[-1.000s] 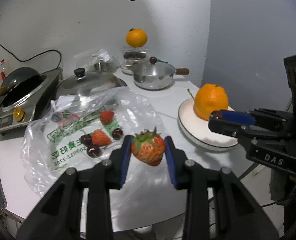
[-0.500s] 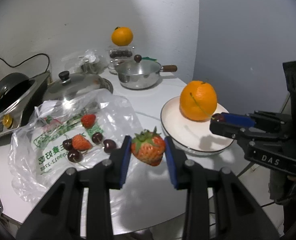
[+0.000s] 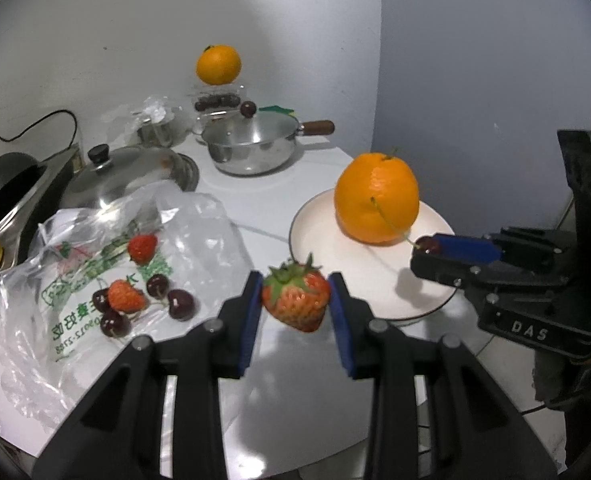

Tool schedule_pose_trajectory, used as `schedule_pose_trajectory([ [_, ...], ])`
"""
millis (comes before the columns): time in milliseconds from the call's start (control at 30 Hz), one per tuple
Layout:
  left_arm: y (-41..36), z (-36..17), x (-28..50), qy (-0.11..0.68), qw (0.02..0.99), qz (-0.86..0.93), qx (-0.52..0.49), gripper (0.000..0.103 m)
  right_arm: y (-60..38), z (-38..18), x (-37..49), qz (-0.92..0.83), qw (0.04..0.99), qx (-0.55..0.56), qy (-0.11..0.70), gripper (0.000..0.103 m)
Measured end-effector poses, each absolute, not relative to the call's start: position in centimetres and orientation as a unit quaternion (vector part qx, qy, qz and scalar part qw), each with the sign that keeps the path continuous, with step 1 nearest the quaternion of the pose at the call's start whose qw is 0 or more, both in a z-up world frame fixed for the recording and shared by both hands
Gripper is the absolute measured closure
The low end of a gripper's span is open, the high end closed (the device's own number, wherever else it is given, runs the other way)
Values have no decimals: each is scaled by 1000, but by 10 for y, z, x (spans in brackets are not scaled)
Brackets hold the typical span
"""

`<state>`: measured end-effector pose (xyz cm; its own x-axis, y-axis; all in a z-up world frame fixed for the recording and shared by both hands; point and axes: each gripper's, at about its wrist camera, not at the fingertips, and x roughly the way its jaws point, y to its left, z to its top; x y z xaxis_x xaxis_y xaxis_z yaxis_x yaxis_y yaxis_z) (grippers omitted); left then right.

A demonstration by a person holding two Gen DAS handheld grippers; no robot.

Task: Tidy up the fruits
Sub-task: 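Carry the cherry and strawberry with both grippers over to the white plate, then lower the strawberry and cherry onto the plate and open both grippers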

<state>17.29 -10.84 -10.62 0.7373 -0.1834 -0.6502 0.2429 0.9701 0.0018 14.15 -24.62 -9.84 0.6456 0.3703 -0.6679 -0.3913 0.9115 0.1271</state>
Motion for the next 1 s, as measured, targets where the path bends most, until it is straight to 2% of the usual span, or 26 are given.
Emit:
schedule_pose_trajectory([
  [1000,-141,-137,241,381,913,-140,37,69,-255,-127,181,229,888,0,399,73],
])
